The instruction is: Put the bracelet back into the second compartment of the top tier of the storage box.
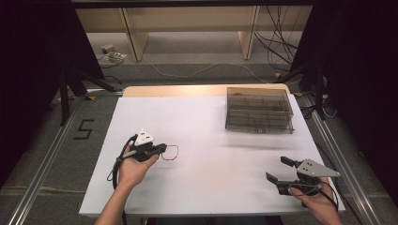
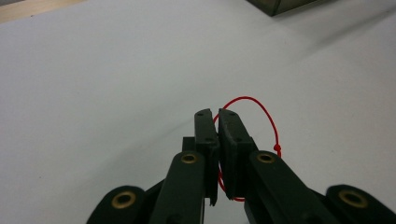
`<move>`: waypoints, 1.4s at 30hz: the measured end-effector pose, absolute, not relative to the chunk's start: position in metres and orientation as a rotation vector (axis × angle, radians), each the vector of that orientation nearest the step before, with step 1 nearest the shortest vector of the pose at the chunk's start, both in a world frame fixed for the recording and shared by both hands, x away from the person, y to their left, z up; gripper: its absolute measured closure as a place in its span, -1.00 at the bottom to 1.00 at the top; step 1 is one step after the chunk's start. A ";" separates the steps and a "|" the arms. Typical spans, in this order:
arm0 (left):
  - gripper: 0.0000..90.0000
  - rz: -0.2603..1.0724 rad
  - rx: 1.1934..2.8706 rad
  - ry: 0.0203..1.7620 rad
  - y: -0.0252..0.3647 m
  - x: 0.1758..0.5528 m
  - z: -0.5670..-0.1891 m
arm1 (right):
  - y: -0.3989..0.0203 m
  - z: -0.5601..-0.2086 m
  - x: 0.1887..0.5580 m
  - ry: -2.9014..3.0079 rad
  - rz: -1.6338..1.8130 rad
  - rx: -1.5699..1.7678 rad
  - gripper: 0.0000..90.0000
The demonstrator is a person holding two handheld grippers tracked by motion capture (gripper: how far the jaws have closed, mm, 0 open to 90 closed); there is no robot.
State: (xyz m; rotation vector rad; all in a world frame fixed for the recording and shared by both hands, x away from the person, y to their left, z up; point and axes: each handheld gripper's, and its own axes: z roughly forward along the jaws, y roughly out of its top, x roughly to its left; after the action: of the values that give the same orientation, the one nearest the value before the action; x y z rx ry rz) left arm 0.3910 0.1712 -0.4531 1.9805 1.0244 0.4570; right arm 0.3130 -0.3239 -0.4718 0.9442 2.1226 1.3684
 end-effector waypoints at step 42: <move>0.93 0.444 1.976 0.907 0.117 0.395 -0.437 | -0.323 -0.472 0.314 2.131 1.370 0.936 -0.64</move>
State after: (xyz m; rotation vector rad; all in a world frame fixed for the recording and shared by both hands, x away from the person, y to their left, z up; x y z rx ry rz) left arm 0.3954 0.1173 -0.4374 1.9761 0.9066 0.4440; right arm 0.3145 -0.3226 -0.4725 0.9360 2.1315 1.3696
